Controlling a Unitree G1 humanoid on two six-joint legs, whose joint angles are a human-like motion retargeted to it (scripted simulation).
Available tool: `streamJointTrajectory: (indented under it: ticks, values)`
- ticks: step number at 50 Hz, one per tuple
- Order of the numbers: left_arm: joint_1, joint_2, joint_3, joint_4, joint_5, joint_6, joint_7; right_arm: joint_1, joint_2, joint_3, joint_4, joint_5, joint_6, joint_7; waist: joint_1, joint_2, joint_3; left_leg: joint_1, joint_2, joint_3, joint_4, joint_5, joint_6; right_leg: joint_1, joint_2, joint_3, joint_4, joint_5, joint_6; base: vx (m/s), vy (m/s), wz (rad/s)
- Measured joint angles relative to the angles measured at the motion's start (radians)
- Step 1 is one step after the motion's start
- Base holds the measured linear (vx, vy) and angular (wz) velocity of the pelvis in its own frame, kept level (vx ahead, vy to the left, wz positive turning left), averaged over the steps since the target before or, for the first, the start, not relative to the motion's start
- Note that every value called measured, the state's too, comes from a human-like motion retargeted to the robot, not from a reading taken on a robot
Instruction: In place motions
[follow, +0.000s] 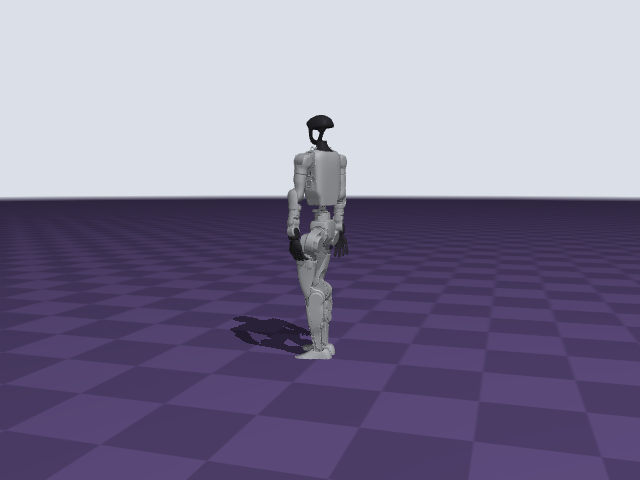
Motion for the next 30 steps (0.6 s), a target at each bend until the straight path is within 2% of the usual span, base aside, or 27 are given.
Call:
streamJointTrajectory:
  ticks: [3, 5, 9, 13, 17, 22, 25, 30]
  values:
    - [-0.015, 0.001, -0.02, -0.003, 0.015, 0.002, -0.005, -0.011, 0.007, 0.026, -0.025, -0.049, -0.014, 0.003, -0.011, 0.015, 0.003, -0.003, 0.027, 0.081, -0.011, -0.012, -0.007, -0.011, -0.022, -0.073, -0.008, -0.043, -0.014, -0.22, -0.03, -1.79]
    - [-0.015, 0.002, -0.029, -0.011, 0.019, -0.002, -0.01, -0.012, 0.011, 0.043, -0.035, -0.065, -0.019, 0.006, -0.02, 0.026, 0.003, -0.004, 0.049, 0.138, -0.018, -0.022, -0.015, 0.003, -0.059, -0.219, -0.027, -0.076, -0.023, -0.25, -0.05, -2.17]
    - [-0.005, 0.014, 0.01, -0.023, 0.021, -0.01, -0.011, -0.04, 0.004, 0.096, -0.032, -0.135, 0.01, -0.031, 0.051, 0.021, -0.004, 0.013, 0.081, 0.321, -0.028, -0.065, -0.044, 0.045, -0.126, -0.504, -0.059, -0.138, 0.004, -0.24, -0.03, -3.48]
    - [0.032, 0.024, 0.086, -0.007, 0.021, -0.019, 0.011, -0.073, -0.006, 0.123, 0.003, -0.187, 0.015, -0.046, 0.106, 0.006, -0.011, 0.051, 0.092, 0.536, -0.044, -0.107, -0.08, 0.052, -0.142, -0.642, -0.075, -0.177, 0.027, -0.2, -0.08, -3.6]
    - [0.066, 0.047, 0.135, 0.048, 0.012, -0.015, 0.029, -0.094, -0.016, 0.094, 0.024, -0.109, 0.024, 0.018, 0.098, -0.004, -0.004, 0.101, 0.081, 0.741, -0.08, -0.127, -0.119, 0.037, -0.136, -0.679, -0.078, -0.151, 0.031, -0.18, -0.17, -2.75]
    - [0.076, 0.086, 0.114, 0.109, 0.041, 0.016, 0.054, -0.061, -0.027, -0.016, 0.019, 0.059, 0.005, 0.015, -0.011, -0.008, 0.006, 0.124, 0.074, 0.785, -0.08, -0.149, -0.141, 0.028, -0.127, -0.626, -0.121, 0.083, 0.031, -0.1, -0.16, -1.12]
    - [0.051, 0.103, 0.082, 0.109, 0.082, 0.031, 0.07, -0.024, -0.037, -0.098, 0.048, 0.176, -0.008, -0.042, -0.075, 0.005, 0.011, 0.132, 0.089, 0.784, -0.071, -0.151, -0.149, 0.034, -0.111, -0.598, -0.135, 0.072, 0.023, 0.01, -0.13, -0.07]
    - [-0.018, 0.085, 0.071, 0.043, 0.086, 0.027, 0.073, 0.022, -0.082, -0.203, 0.195, 0.351, 0.021, -0.14, -0.084, 0.035, 0.004, 0.142, 0.115, 0.807, -0.063, -0.142, -0.174, 0.039, -0.09, -0.583, -0.128, 0.04, 0.035, 0.05, -0.09, 0.03]
